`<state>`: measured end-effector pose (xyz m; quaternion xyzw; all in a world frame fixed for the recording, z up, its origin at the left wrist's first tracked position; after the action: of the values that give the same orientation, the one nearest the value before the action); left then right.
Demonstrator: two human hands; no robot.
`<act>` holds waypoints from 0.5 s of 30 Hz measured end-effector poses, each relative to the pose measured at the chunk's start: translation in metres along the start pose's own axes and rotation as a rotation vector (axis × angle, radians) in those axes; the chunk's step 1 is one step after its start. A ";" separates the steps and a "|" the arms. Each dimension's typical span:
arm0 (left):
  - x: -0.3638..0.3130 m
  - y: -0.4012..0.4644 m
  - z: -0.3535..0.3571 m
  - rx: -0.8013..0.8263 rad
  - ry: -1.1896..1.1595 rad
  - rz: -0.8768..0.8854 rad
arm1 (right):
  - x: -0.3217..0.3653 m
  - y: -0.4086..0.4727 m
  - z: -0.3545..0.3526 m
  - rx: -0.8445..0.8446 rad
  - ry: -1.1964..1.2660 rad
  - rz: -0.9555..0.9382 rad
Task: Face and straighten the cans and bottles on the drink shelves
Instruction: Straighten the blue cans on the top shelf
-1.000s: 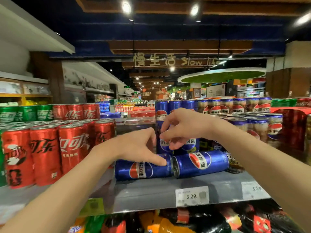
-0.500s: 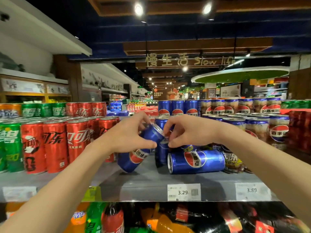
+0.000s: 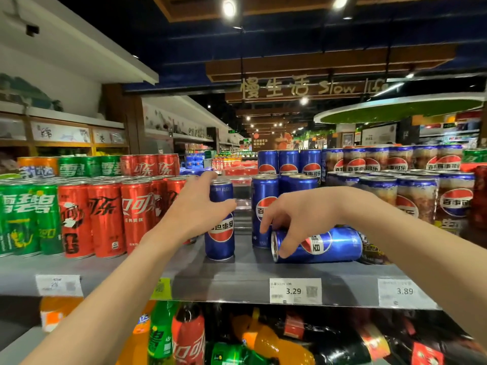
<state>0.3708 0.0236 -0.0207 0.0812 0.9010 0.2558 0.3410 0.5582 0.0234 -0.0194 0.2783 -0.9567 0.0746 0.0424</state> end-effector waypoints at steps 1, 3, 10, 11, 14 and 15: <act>-0.004 -0.001 -0.001 -0.033 0.025 0.011 | -0.002 0.001 0.003 0.010 -0.036 0.009; -0.017 -0.005 -0.002 -0.109 0.076 0.069 | -0.005 0.005 0.008 0.004 -0.113 0.020; -0.049 -0.015 -0.002 -0.272 0.072 0.295 | -0.006 -0.014 -0.015 -0.291 -0.061 -0.142; -0.053 -0.016 -0.002 -0.280 0.045 0.313 | -0.006 -0.022 -0.025 -0.388 -0.042 -0.161; -0.067 -0.015 0.001 -0.262 -0.078 0.337 | -0.011 -0.044 -0.048 -0.619 0.188 -0.184; -0.071 -0.014 0.003 -0.245 -0.114 0.349 | -0.013 -0.047 -0.050 -0.658 0.328 -0.196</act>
<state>0.4270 -0.0100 0.0105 0.2085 0.8147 0.4133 0.3493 0.5966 -0.0003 0.0343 0.3243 -0.8789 -0.1973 0.2890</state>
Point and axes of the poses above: each hand's wrist, its own y-axis towards the middle knuckle, its own z-axis out of the palm, x = y × z, the point moved 5 cm from there along y, towards the middle knuckle, and after that the axes turned 2 degrees about z, right-handed, at the moved point
